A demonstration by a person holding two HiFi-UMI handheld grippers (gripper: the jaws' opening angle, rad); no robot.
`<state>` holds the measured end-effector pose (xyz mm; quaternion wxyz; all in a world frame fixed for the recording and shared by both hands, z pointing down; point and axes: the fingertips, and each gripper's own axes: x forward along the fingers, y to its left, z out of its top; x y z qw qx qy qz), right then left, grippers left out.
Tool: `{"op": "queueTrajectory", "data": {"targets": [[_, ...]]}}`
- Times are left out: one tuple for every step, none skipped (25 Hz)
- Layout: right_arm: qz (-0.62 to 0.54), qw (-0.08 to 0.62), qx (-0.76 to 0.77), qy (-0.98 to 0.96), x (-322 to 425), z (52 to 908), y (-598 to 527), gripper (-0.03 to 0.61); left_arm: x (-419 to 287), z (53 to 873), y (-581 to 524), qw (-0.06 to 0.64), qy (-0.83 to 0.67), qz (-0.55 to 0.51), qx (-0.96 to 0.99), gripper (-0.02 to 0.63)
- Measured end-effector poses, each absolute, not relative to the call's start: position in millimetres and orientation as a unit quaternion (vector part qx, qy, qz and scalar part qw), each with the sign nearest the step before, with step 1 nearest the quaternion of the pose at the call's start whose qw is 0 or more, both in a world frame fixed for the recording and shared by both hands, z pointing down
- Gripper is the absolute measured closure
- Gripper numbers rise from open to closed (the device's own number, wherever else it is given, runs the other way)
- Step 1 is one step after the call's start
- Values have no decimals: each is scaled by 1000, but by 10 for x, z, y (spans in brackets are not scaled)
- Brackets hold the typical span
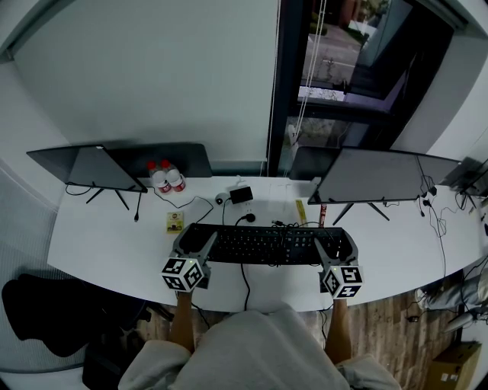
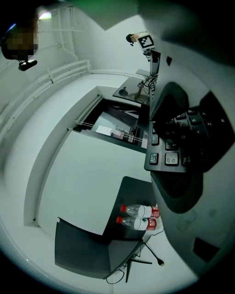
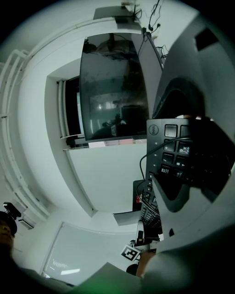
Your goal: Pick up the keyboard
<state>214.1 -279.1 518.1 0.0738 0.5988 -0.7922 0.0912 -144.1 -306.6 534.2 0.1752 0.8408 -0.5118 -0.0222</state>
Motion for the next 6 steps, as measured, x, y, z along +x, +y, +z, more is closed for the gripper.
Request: {"op": "queueTrajectory", "data": {"targets": [[91,74,599,-792,2141,5179,-2797,210,-1442,5340,-3069,175,-512,-22,841,298],[92,74,598,-793,2141,5179,-2801,210,-1442,5339,-3071,175,-512,-22,841,298],[92,74,598,-793,2140,5181,-2803,210,-1443,5342,-3072,175,-512,-22,841,299],[92,75,598,-793,2138,5185,-2804,210,-1445,5346,-3073,175,-512,-22,841,298],[93,75,598,-793,2136,5189,-2805,210,-1447,5351,-3074,175,-512,-21,841,298],[93,75,598,-793,2134,5193,-2806,210,-1450,5355,-3075,176,-511,-21,841,298]]}}
